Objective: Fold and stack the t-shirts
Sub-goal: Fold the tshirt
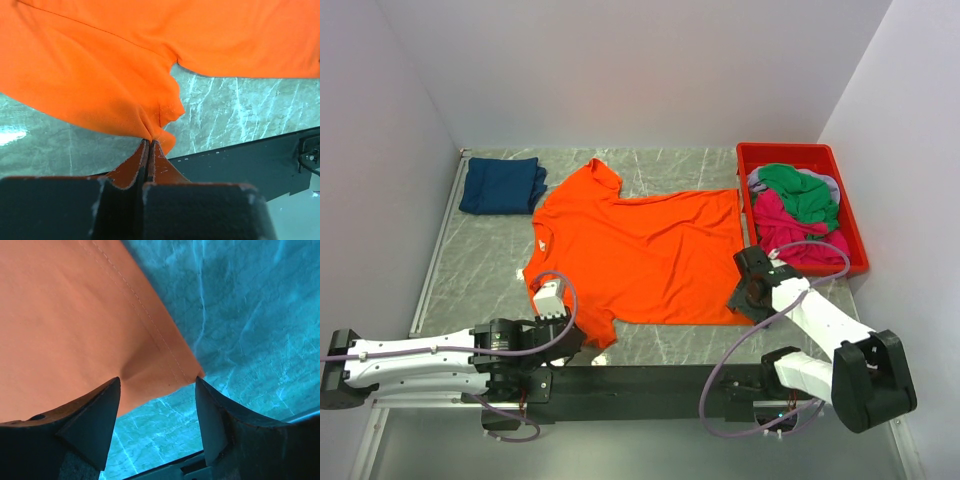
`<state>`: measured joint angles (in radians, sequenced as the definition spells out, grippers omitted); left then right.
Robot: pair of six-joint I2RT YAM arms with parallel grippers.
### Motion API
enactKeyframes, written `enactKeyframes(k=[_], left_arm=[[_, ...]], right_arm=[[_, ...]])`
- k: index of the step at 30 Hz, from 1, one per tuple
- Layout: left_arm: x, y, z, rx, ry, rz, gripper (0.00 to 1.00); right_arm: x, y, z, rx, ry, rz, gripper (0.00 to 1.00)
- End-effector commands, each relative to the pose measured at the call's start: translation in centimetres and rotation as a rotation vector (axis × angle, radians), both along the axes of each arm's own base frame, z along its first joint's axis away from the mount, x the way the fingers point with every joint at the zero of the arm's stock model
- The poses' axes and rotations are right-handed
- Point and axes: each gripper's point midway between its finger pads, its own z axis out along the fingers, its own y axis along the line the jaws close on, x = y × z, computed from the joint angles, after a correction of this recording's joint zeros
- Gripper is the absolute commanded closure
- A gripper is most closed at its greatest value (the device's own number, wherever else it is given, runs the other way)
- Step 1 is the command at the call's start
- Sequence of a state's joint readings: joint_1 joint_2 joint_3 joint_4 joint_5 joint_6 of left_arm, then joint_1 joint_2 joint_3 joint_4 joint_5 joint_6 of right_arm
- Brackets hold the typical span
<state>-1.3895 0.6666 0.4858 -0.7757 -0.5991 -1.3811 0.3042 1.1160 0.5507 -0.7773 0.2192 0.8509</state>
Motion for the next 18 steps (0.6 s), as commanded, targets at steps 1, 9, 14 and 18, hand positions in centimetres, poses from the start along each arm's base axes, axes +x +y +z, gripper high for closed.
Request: enactKeyframes(k=[1,9,14,18], left_arm=[[0.4,0.2,0.6,0.013,-0.034,-0.003,0.99],[0.5,0.5,0.9,0.005,-0.038,0.008,1.0],[0.5,0.7,1.1,-0.004,-0.04,0.008,1.0],[0.5,0.9,1.9,-0.007,-0.054,-0.006,0.99]], right_arm=[[-0.7,-0.7,-0.2,-0.054,0.022,-0.024,0.32],[-0.7,0.0,-0.5,-0.108,0.05,0.032,0.6],[-0.9,0.6,-0.7,-0.136,0.07,0.084,1.0],[-1.2,1.0,-0.4,-0.15,0.075,0.129,1.0]])
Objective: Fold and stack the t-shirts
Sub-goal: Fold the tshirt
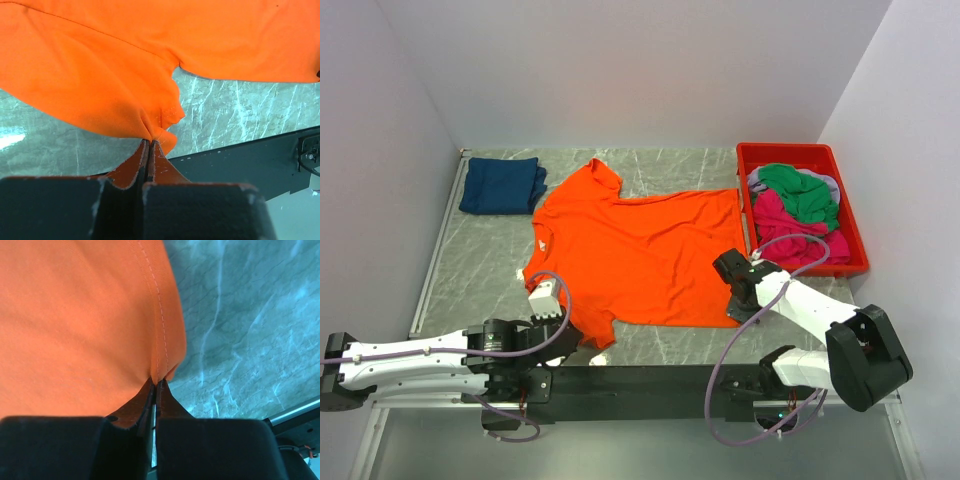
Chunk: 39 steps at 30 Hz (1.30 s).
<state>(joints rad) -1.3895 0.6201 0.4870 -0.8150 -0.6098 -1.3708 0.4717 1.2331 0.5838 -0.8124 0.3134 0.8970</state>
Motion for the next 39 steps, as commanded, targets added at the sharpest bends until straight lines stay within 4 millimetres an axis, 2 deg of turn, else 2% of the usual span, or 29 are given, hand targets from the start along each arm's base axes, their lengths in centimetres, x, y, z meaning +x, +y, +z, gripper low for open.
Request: enactKeyframes(k=[1,6,9,11,12,14,15,16,18,19,21,22,28,30,32,33,39], left_arm=[[0.4,0.0,1.8,-0.012,-0.043,-0.013,0.99],[0.0,-0.3,2.3,-0.004,-0.027,-0.041,0.99],[0.9,0.0,3.3,-0.011,-0.074,-0.004,0.99],[1.5,0.2,4.1,-0.015,-0.105,0.021,0.99],[1.9,0.0,5.0,-0.028,-0.125,0.032,0.99],[2.9,0.1,6.1,-0.022,-0.178,0.054,0.99],[3.5,-0.7,7.1,-0.057,-0.207,0.059,0.99],[4.6,-0.4,7.3,-0.017,-0.244,0.059,0.99],[5.8,-1.0,7.2,0.009,-0.248,0.042,0.99],[7.4,-1.0,7.5,0.011,-0.255,0.038,1.0],[9.0,-0.6,7.1,0.041,-0.255,0.048,0.99],[10.4,-0.1,7.7,0.048,-0.285,0.075,0.99],[13.7,-0.4,8.8,0.085,-0.37,0.048,0.99],[14.7,-1.2,9.2,0.081,-0.405,0.031,0.99],[15.5,-1.3,9.1,0.109,-0.431,0.01,0.99],[16.0,-1.7,9.7,0.099,-0.458,0.008,0.99],[18.7,-1.4,10.3,0.156,-0.511,-0.007,0.99]], right_arm=[[-0.5,0.1,0.7,-0.036,0.007,0.019,1.0],[-1.1,0.9,1.9,-0.062,0.003,0.082,1.0],[-0.2,1.5,2.8,-0.057,-0.029,0.097,1.0],[1.1,2.1,3.6,-0.051,-0.067,0.116,1.0],[1.6,2.2,3.9,-0.055,-0.078,0.124,1.0],[2.8,3.0,4.4,-0.047,-0.092,0.176,1.0],[3.0,3.5,4.4,-0.033,-0.088,0.2,1.0],[3.9,4.3,4.5,-0.011,-0.107,0.223,1.0],[4.3,5.0,4.4,0.01,-0.11,0.288,1.0],[5.0,5.4,4.5,0.017,-0.132,0.32,1.0],[5.8,5.7,4.8,0.015,-0.156,0.344,1.0],[6.5,6.0,4.9,0.015,-0.178,0.37,1.0],[9.2,7.0,5.3,0.002,-0.248,0.41,1.0],[9.9,6.6,4.9,-0.048,-0.242,0.418,1.0],[11.3,6.0,5.5,-0.096,-0.258,0.408,1.0],[11.7,5.8,5.5,-0.109,-0.256,0.406,1.0],[15.0,5.0,6.2,-0.101,-0.284,0.37,1.0]])
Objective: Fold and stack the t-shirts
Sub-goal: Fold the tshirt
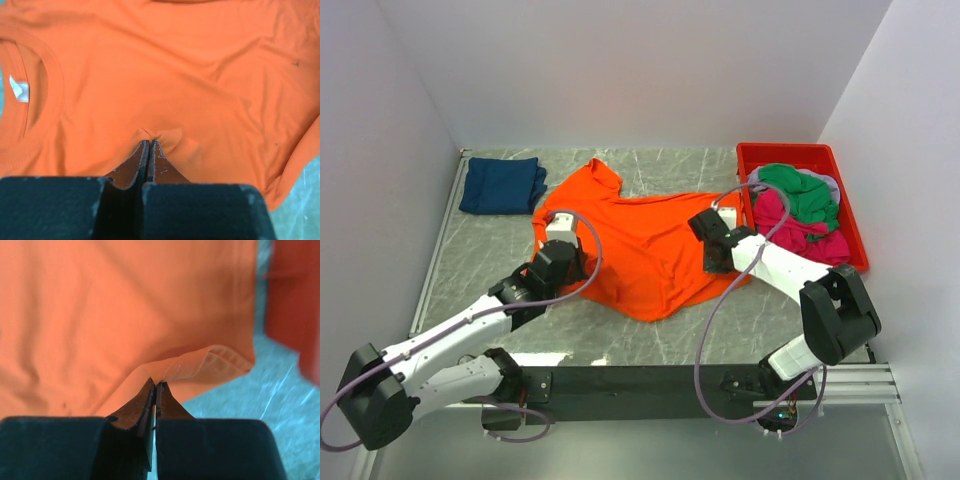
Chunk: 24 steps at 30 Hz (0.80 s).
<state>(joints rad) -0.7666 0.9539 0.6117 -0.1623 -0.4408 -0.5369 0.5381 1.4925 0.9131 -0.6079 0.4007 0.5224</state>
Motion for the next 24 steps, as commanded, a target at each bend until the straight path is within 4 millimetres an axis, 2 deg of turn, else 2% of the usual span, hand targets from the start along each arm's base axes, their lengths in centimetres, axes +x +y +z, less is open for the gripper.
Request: enactKeyframes(k=[1,5,8,12,19,24], left_arm=[[2.9,-1.1,4.3,-0.035,-0.141,-0.054,0.99],[4.6,-1.2,3.5,-0.009,-0.133,-0.052,0.99],[5.7,-1.1,3.5,0.003,-0.147,-0.049,0.99],[6.9,-0.3,3.3,0.0,-0.168,-0.048,0.99],[8.8,1.1,3.7,-0.012,-0.195,-0.016,0.99],[10.2,1.6,2.8,0.001,-0.18,-0.021,0.99]], right_arm=[[3.5,-0.2,2.1,0.005,-0.1,-0.007,1.0],[4.9,-0.7,2.4,-0.004,-0.109,-0.015,1.0],[5.8,-0.2,2.3,0.024,-0.118,-0.001,1.0],[7.0,-0.9,2.4,0.027,-0.129,-0.017,1.0],[8.1,-1.6,3.0,0.047,-0.147,-0.021,1.0],[8.8,-1.6,3.1,0.043,-0.145,-0.015,1.0]])
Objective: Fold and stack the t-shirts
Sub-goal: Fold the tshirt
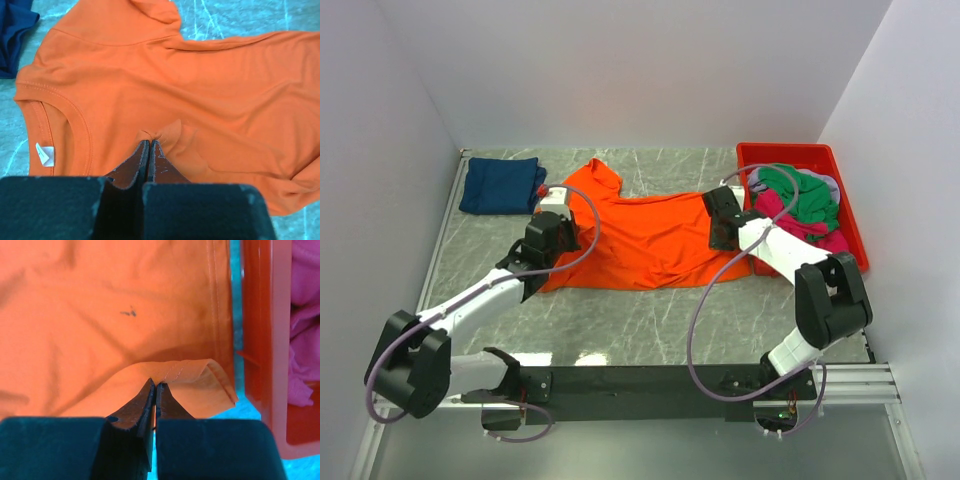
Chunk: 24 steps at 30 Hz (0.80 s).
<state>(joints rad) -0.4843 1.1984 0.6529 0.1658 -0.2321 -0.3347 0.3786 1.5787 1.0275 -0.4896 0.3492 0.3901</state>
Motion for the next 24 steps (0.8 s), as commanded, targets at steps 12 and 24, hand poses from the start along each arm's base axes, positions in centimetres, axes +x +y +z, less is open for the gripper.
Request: enactKeyframes(k=[12,24], left_arm=[[3.4,0.2,4.4,-0.078,-0.145,-0.082,0.99],[4.7,1.0,5.9,-0.096,-0.195,-0.081,1.0]], right_arm=[[2.8,-0.7,2.5,-0.006,-0.075,-0.008,1.0],[2.7,-1.4,3.2,-0.02,-0.086,-0.02,1.0]])
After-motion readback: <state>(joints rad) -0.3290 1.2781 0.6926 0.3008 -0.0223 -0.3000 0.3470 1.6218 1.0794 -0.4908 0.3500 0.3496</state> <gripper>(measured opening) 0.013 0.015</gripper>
